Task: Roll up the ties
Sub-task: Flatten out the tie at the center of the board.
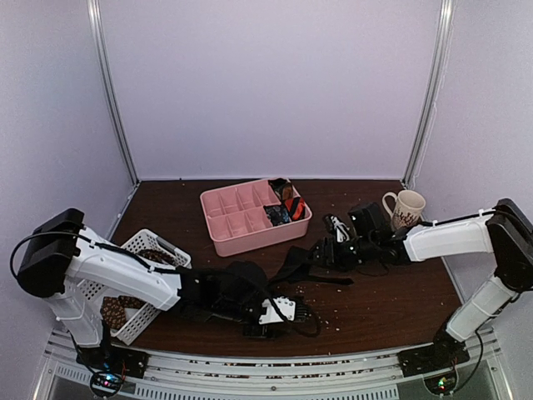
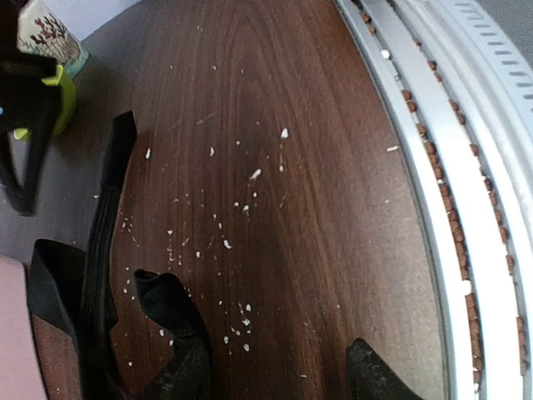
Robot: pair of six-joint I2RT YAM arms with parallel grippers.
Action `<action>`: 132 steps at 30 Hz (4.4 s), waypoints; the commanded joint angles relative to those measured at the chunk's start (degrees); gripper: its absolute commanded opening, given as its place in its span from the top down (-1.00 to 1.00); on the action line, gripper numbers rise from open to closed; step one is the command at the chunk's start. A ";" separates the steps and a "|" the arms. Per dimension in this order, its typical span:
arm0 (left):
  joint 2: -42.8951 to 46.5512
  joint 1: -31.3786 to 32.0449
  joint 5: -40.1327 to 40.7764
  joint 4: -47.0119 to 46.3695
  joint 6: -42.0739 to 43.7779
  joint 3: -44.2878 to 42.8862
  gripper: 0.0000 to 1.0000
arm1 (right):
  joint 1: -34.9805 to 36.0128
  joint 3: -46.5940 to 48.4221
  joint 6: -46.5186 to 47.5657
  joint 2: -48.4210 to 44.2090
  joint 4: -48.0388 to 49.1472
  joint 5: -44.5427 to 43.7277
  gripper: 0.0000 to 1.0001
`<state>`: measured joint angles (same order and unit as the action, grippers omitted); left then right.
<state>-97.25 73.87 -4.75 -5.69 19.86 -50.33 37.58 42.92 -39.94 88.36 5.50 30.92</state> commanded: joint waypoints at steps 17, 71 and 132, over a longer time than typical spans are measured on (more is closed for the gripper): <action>-12.46 -8.15 -1.66 -6.93 -6.21 -5.18 -0.14 | -2.14 -4.18 1.86 -17.60 -5.10 -1.02 -0.32; 37.97 -14.72 -29.93 -1.27 -11.22 -12.12 1.00 | 31.32 5.87 18.96 -1.88 24.84 -14.39 -0.99; 6.90 -19.23 -17.99 -10.42 -20.75 9.47 -0.32 | 27.99 3.62 21.33 -9.78 -43.55 -46.41 1.00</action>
<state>-84.29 48.51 -28.49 -22.13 -4.45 -33.52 65.84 47.64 -16.84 81.49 -34.87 -12.64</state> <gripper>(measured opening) 0.655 0.017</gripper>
